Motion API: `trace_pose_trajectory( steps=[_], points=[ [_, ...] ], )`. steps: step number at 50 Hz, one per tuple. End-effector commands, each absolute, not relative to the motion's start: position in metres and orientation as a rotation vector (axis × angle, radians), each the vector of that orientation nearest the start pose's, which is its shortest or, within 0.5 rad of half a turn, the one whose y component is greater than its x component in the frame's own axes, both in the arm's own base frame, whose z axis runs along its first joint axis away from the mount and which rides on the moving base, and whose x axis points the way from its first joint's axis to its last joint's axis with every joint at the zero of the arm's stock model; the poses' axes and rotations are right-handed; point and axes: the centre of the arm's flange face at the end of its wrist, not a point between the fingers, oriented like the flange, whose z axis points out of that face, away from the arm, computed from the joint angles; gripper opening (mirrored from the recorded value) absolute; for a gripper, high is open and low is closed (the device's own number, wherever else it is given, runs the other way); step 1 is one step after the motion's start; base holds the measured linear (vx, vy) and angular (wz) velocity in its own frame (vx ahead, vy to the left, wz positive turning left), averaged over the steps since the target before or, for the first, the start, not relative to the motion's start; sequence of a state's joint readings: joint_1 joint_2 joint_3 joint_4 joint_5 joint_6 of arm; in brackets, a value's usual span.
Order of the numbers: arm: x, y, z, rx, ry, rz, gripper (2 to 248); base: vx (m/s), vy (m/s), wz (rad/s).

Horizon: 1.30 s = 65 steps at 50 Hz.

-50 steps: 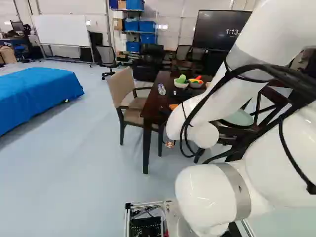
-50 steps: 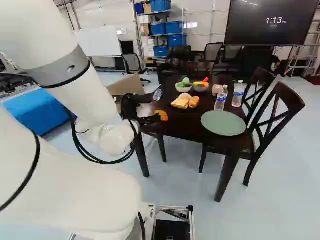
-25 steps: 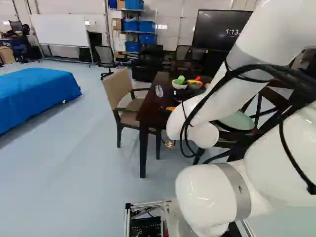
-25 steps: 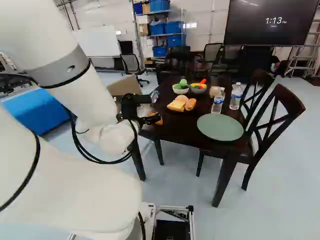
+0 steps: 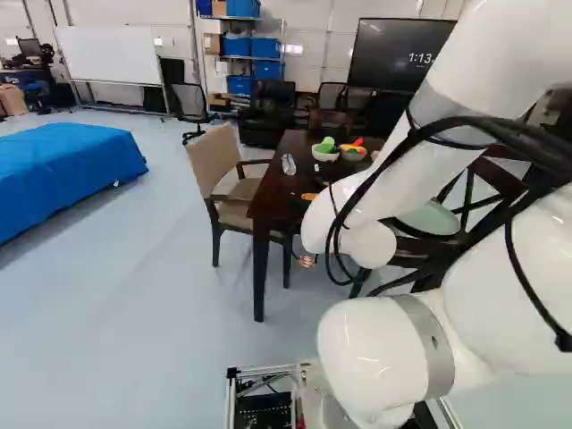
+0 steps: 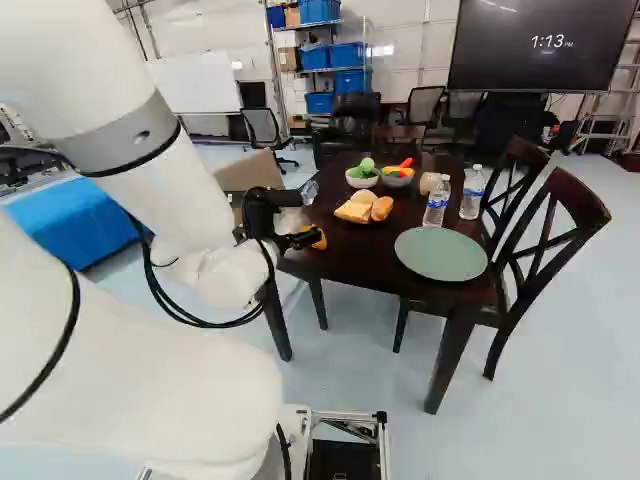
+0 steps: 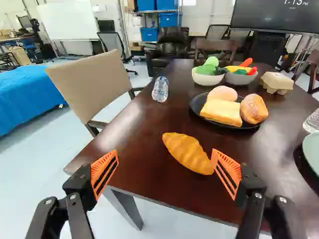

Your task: Move the croissant to the empty plate

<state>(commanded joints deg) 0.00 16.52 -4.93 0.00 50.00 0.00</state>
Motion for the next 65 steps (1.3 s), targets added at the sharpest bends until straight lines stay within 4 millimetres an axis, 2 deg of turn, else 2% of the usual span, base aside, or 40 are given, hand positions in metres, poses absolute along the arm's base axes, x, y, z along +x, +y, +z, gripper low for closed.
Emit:
trace_pose_trajectory(
  steps=[9, 31, 65],
  points=[
    [0.277, -0.003, 0.375, -2.537, 0.014, -1.864, 247, 0.000, 0.000, 0.000],
    [0.316, -0.015, 0.399, -2.528, 0.050, -1.912, 247, 0.000, 0.000, 0.000],
    [0.371, -0.013, 0.414, -2.687, -0.257, -1.656, 247, 0.000, 0.000, 0.000]
  ],
)
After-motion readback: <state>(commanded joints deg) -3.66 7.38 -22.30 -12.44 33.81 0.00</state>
